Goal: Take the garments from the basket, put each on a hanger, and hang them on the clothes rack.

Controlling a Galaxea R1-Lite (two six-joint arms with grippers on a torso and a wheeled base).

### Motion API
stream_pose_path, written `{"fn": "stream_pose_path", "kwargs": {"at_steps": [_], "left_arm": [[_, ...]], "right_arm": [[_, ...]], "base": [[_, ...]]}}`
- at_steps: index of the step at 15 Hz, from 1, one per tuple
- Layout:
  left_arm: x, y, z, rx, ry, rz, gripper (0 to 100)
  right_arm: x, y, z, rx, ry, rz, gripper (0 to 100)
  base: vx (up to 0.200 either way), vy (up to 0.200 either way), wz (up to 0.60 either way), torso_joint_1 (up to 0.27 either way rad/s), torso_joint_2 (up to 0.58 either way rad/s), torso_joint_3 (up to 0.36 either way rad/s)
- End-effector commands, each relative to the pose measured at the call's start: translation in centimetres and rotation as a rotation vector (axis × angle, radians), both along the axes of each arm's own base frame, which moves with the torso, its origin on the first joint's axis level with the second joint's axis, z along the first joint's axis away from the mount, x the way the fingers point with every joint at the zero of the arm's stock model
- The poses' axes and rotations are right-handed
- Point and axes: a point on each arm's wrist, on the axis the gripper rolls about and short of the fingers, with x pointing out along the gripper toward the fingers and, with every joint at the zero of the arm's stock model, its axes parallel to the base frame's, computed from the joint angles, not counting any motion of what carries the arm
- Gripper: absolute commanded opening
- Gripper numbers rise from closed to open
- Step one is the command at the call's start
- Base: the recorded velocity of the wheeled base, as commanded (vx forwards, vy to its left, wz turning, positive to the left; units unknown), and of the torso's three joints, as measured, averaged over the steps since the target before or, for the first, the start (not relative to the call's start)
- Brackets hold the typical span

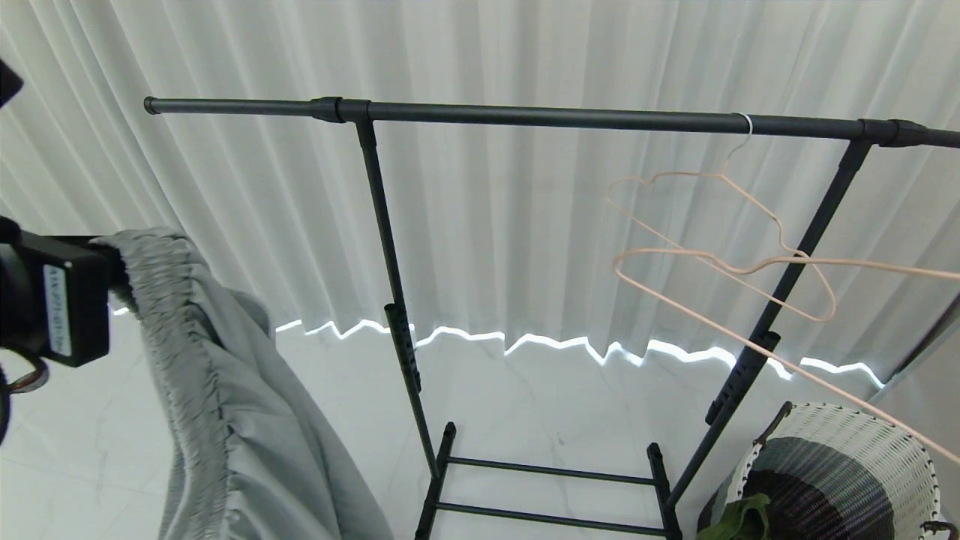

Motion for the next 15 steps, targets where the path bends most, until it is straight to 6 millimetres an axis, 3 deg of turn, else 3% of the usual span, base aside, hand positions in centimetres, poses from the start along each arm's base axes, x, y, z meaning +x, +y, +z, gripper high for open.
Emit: {"fn": "stream_pose_path", "kwargs": {"at_steps": [1, 5, 9, 12, 15], "left_arm": [[3.0, -1.9, -0.6, 0.005, 0.04, 0.007, 0], [5.1, -3.9, -1.5, 0.001, 0.082, -0.046, 0], [6.4, -7.3, -3.0, -0.111, 0.143, -0.071, 0], [7.7, -8.9, -3.9, -0.117, 0.156, -0.078, 0], [10.1, -11.2, -3.5, -0.174, 0.116, -0.038, 0]], "right_arm": [[0.4, 0.4, -0.3, -0.007, 0.029, 0.053, 0], [1.3, 1.1, -1.2, -0.026, 0.097, 0.11, 0], [1.1, 1.7, -3.2, -0.045, 0.165, 0.198, 0], [1.0, 2.4, -3.4, -0.019, 0.2, 0.277, 0], [1.1, 3.2, -3.3, 0.029, 0.244, 0.32, 0]], "base": [[0.0, 0.0, 0.0, 0.0, 0.0, 0.0], [0.0, 0.0, 0.0, 0.0, 0.0, 0.0], [0.0, 0.0, 0.0, 0.0, 0.0, 0.0], [0.0, 0.0, 0.0, 0.0, 0.0, 0.0], [0.0, 0.0, 0.0, 0.0, 0.0, 0.0]]}}
